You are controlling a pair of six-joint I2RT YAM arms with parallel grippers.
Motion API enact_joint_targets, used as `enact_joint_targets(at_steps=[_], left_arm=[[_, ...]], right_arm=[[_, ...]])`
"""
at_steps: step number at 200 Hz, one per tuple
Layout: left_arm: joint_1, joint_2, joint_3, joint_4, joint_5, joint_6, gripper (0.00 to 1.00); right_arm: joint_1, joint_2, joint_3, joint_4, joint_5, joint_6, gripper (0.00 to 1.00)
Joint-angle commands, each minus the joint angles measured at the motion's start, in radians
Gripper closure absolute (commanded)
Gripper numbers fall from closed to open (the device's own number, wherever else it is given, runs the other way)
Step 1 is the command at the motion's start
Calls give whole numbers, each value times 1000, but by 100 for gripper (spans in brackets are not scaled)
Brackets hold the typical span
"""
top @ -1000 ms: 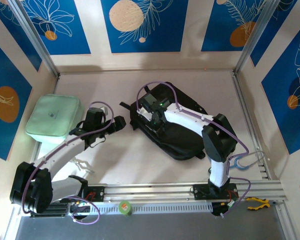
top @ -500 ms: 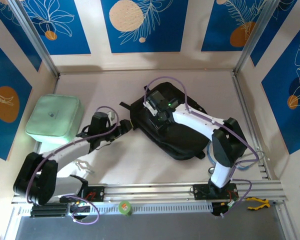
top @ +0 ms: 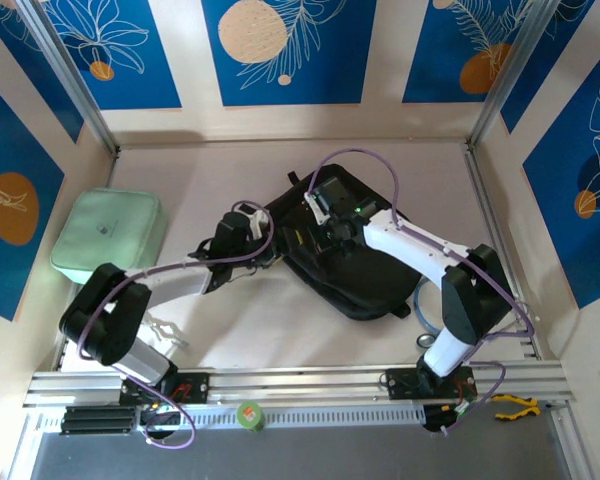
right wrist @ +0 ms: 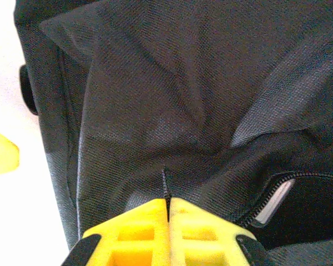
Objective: Pack the student bag
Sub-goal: Zip the student bag at the top-center of the table.
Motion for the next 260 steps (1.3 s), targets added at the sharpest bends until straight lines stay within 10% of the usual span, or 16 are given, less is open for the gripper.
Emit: enact_joint_targets(at_steps=[1,105,149,260], left_arm=[[-23,39,64,19,15,-24,35],[-36,203,161,-15,14,-52,68],[-37,219,146,-9,21,-50,100],[-24,168,115,-109,34,37,100]], right_arm=[[-9,-51,-17,50,-73,33,100],[-36,-146,-102,96,-162,37,100],[-93,-127,-109,89,-29,114,100],[-274,23,53,4,170,298,100]])
